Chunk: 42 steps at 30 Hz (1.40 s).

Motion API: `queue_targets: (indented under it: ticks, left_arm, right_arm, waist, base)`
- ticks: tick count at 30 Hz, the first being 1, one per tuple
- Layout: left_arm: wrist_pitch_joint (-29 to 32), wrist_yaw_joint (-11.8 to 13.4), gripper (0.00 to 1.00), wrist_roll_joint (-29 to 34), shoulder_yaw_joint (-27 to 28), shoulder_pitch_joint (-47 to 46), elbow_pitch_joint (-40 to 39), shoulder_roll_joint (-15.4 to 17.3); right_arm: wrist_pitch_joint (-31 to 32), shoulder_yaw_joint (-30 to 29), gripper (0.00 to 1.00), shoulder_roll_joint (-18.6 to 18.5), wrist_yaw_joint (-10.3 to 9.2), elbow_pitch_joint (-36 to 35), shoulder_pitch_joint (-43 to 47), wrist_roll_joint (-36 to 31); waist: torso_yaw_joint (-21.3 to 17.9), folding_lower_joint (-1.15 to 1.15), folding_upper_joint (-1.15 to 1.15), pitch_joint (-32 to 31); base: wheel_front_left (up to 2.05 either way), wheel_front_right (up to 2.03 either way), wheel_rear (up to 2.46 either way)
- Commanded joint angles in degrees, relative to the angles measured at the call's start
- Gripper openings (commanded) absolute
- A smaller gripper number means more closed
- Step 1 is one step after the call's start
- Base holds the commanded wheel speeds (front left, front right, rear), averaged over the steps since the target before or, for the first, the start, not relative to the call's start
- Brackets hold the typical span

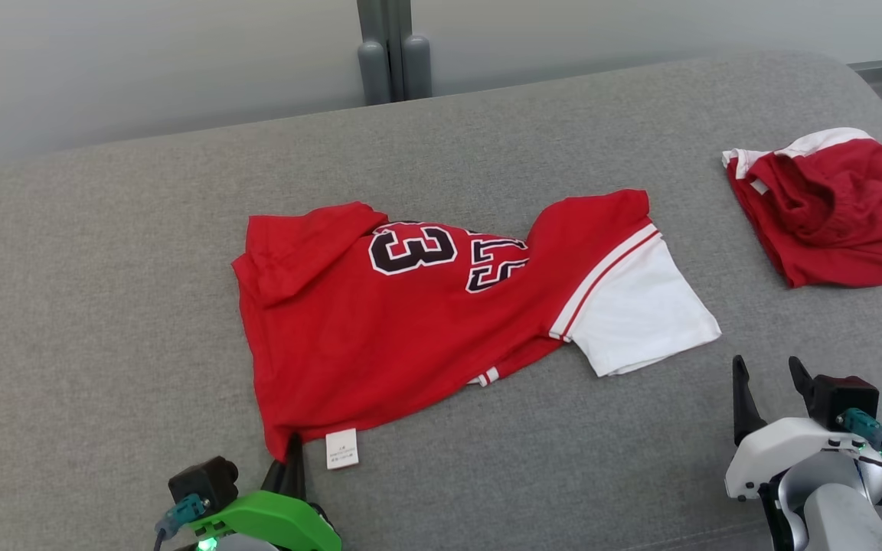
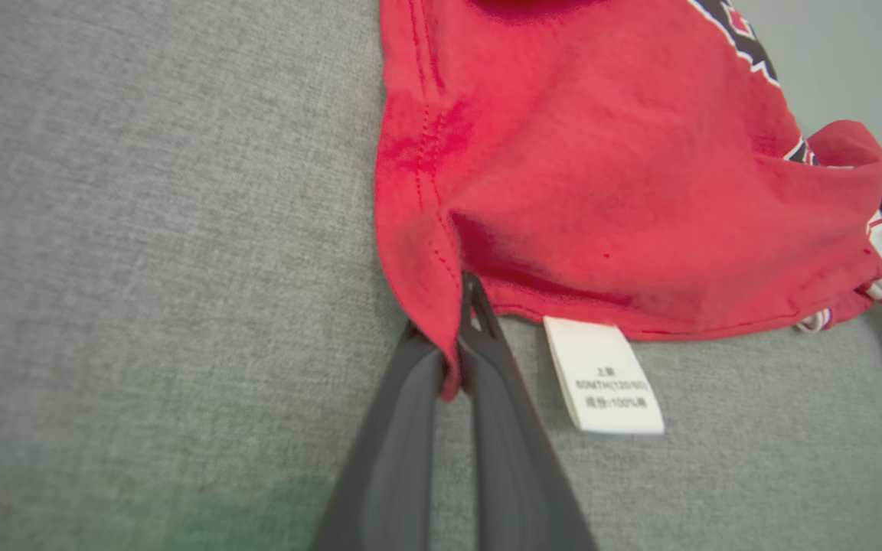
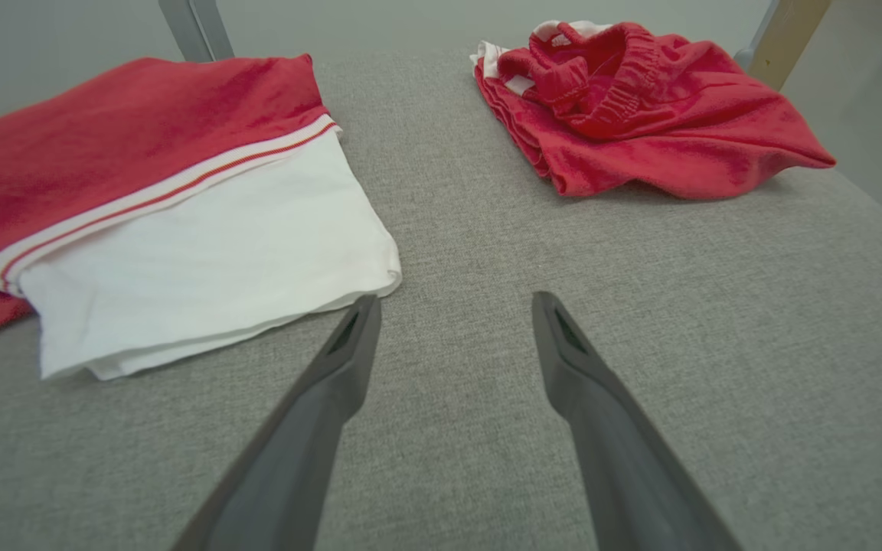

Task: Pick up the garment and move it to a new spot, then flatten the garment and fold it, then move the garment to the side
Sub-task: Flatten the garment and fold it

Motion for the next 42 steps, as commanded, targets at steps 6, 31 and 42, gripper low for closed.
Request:
queue_targets:
  ticks: [6,31,42]
  left_arm:
    - [-0.4,-0.6,0.0,0.8,-0.2,-1.2,-0.9,0.2]
    - [-0.4,-0.9,0.0,4.8,0.6,-1.8,-8.3,0.5]
    - [-0.1,-1.2,0.0,5.9,1.2,-3.8,-21.2,2.9]
  right_arm:
    - [1.3,-2.4,1.0,-0.1,-0.09,6.1,-5.0,-1.9]
    - [10.0,6.1,0.0,-3.7,-0.09,24.4,-19.4,3.8]
    - [2.9,16.5,0.0,-7.1,-0.09,3.4,-15.5,25.0]
  waist:
    - [1.3,0.0,0.0,0.6]
    - [3.6,0.0,0.0,1.4]
    - [1.8,0.0,0.0,-3.6]
  base:
    - [0.0,0.0,0.0]
    - [0.0,0.0,0.0]
    - [0.0,0.0,0.0]
